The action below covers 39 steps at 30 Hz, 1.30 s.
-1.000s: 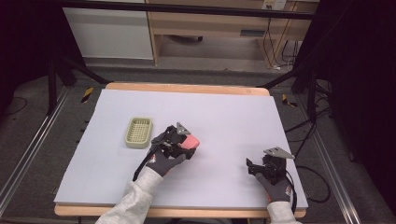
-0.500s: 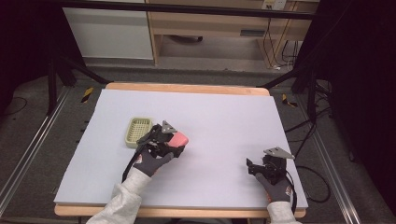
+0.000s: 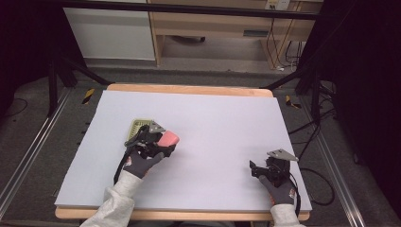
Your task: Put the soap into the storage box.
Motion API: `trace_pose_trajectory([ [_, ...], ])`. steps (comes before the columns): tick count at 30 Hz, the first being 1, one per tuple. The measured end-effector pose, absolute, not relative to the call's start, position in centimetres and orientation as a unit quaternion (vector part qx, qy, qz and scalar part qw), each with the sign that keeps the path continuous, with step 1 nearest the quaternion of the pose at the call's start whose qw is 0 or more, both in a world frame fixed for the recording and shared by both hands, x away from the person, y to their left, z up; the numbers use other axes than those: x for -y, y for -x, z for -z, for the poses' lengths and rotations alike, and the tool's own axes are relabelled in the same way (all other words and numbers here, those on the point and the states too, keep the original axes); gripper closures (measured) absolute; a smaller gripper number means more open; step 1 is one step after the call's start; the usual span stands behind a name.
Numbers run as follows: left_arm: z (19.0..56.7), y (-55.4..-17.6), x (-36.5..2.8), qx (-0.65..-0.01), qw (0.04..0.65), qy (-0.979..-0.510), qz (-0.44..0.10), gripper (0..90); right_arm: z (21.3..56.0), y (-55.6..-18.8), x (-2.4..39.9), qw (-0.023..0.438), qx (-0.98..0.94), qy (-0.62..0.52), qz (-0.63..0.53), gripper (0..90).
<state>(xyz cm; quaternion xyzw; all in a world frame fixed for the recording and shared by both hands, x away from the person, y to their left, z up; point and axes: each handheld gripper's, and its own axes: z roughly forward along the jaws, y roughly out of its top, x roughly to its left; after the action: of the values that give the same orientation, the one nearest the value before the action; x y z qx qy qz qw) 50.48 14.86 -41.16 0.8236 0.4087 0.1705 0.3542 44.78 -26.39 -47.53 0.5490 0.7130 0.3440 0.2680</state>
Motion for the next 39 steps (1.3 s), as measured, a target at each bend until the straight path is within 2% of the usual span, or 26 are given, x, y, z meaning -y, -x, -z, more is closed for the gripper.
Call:
trace_pose_trajectory([
  [19, 40.5, -51.8, -18.9, -0.459, 0.357, -0.790, -0.194, 37.1, 47.5, -44.8, 26.3, 0.270, -0.715, -0.545, -0.345, 11.3],
  [39, 40.7, -53.2, -20.7, -0.483, 0.351, -0.777, -0.201, 37.1, 47.5, -44.8, 26.2, 0.272, -0.716, -0.544, -0.343, 11.2],
])
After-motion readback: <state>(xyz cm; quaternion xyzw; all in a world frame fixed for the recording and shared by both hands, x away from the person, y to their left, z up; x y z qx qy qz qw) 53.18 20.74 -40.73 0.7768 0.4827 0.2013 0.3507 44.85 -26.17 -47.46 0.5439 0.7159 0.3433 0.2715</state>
